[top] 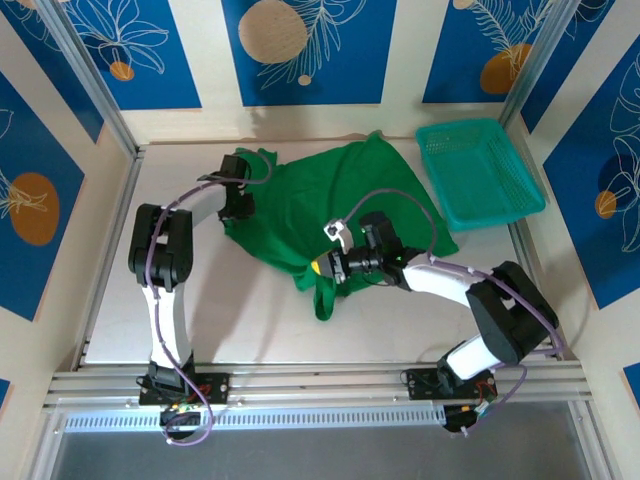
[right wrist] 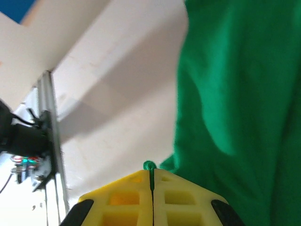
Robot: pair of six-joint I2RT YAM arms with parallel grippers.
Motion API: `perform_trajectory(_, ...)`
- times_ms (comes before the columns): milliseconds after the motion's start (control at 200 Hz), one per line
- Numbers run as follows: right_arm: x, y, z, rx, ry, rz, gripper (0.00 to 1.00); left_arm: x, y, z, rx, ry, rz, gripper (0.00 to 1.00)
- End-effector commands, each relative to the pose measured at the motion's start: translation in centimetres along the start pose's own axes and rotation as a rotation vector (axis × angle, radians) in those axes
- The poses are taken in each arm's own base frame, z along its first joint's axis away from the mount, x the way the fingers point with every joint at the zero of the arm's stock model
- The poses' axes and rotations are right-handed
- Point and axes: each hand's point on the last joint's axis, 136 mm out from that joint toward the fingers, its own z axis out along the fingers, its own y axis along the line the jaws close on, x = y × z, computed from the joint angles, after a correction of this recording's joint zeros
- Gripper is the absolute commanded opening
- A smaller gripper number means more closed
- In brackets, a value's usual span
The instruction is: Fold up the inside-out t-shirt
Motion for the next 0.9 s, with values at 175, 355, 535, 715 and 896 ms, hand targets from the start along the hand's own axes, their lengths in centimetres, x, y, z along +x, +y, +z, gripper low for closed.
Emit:
perform_trajectory(175, 1.1, 0.8, -6.0, 0.068, 0.081, 0.050, 0.02, -2.0, 4.8, 1.0, -0.109, 0.063, -0.081, 0.00)
perform_trajectory(355, 9.6, -1.8, -3.4, 0.180, 0.242, 0.060, 0.30, -3.6, 4.5, 0.5, -0.083, 0.028, -0.048, 0.25)
perform_trajectory(535, 7.8, -1.2, -1.8, 0.312, 0.332, -0.197, 0.39, -2.0, 3.2, -2.3, 0.004, 0.095, -0.088, 0.46)
perform_trajectory(715, 5.3, 3.5, 3.8, 0.192, 0.370, -0.547, 0.40, 0.9, 4.9, -6.3, -0.041, 0.078, -0.181, 0.47)
perform_trajectory(896, 7.0, 2.8, 9.7, 0.182, 0.480, -0.564, 0.41, 5.3, 3.3, -7.6, 0.099, 0.100, -0.322, 0.47)
